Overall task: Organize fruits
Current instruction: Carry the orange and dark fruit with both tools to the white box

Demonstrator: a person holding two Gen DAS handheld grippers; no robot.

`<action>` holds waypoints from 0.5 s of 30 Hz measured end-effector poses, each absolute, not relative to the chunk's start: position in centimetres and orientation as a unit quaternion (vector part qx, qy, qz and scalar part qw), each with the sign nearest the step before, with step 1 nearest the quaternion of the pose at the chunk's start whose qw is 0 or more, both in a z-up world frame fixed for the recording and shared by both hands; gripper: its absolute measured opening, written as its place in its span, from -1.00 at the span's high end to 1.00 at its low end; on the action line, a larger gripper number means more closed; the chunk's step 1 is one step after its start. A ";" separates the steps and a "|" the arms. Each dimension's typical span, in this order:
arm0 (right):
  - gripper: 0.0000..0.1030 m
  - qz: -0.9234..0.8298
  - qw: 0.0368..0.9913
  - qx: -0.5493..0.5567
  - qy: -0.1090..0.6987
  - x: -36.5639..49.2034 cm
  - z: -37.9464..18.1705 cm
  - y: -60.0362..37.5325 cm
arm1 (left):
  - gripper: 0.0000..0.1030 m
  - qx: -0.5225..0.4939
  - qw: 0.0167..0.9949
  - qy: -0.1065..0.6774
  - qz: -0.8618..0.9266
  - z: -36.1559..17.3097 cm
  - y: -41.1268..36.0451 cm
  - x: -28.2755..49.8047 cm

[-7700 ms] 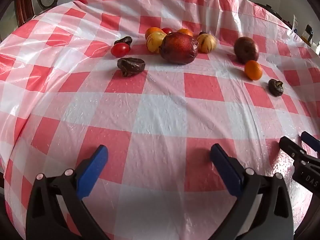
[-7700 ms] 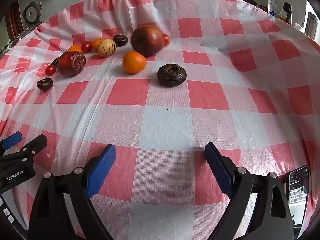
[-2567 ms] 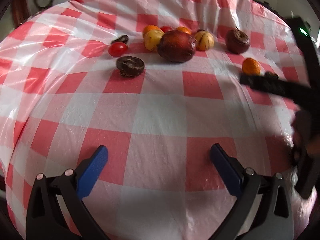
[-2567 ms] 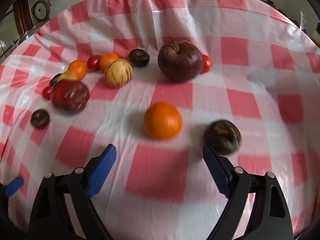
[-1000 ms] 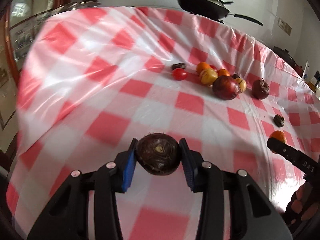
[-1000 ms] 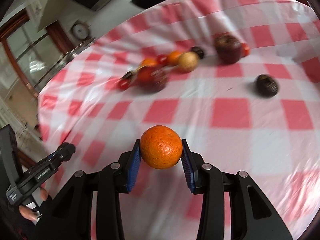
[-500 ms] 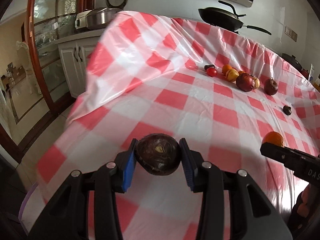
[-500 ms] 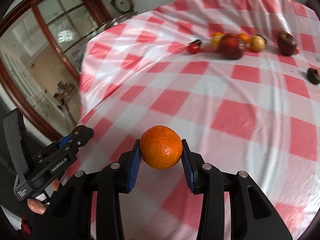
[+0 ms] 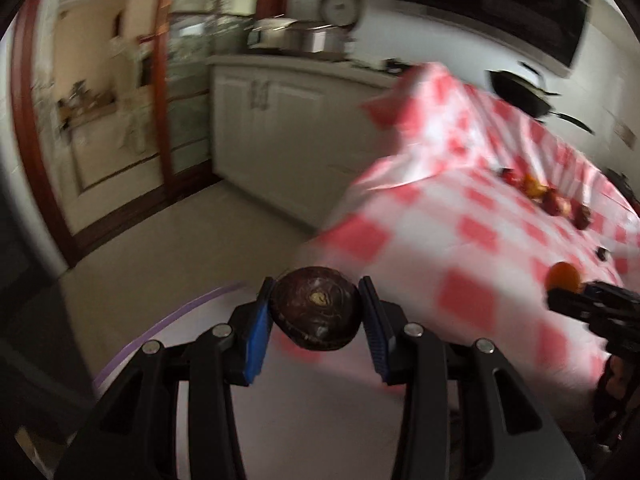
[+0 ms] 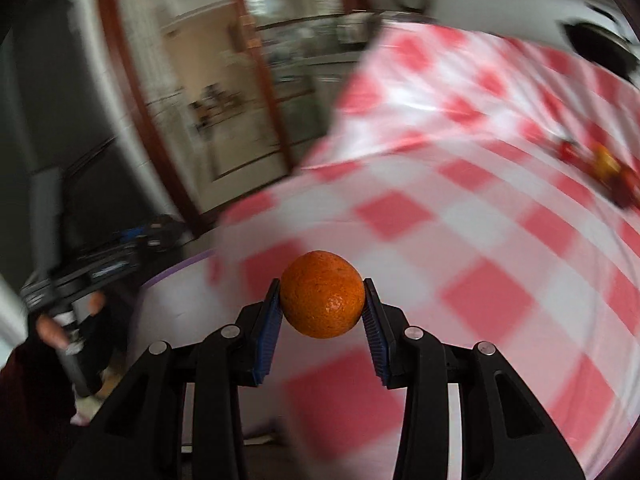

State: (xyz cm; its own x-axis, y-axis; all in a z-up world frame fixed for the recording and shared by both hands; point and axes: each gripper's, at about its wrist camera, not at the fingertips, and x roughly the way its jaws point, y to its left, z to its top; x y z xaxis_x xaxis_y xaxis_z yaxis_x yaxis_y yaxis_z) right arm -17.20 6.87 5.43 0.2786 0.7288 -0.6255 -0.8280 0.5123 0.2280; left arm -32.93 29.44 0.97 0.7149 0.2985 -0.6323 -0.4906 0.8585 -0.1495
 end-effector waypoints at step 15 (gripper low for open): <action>0.24 0.566 0.607 -0.364 0.423 -28.9 -7.6 22.6 | 0.18 -0.243 0.781 0.490 0.303 -13.0 35.3 -35.0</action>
State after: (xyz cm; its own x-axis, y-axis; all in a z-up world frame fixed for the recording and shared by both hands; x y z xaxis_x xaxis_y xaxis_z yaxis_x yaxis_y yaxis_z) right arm -28.93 22.61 -7.64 0.0011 0.3790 -0.9254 -0.9948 0.0946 0.0376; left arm -35.01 35.26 -12.98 0.3372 0.2348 -0.9117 -0.7111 0.6981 -0.0832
